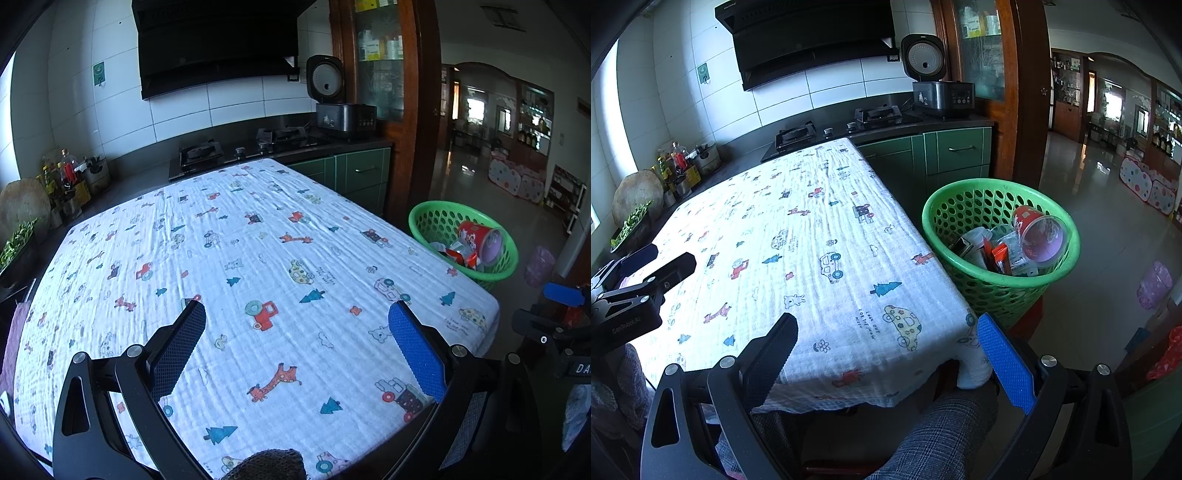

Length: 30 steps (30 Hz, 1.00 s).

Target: Collect trash

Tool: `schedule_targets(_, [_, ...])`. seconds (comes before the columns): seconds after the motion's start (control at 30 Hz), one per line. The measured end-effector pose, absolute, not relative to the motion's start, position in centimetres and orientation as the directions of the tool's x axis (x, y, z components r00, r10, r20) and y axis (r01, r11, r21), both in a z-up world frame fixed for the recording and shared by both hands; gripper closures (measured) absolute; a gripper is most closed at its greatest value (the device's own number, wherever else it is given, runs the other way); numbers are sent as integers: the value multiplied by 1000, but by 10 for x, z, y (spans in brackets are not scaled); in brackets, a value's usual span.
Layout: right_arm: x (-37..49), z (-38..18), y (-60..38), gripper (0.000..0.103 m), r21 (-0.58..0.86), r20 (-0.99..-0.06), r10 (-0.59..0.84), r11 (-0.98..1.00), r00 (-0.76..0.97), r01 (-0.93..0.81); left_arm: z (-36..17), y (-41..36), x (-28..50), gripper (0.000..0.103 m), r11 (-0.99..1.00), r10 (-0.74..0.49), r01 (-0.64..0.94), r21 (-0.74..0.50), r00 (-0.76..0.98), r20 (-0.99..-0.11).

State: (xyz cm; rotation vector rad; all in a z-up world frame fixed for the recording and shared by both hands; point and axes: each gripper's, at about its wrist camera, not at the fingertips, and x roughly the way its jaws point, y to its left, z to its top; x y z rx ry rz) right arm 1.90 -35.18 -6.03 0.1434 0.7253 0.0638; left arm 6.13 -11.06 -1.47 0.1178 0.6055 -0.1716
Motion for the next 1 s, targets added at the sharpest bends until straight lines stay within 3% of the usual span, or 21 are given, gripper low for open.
schedule_targets(1.0, [19, -61, -351, 8, 155, -651, 111, 988, 751, -13, -13, -113, 58, 7, 978, -133, 200, 57, 814, -566])
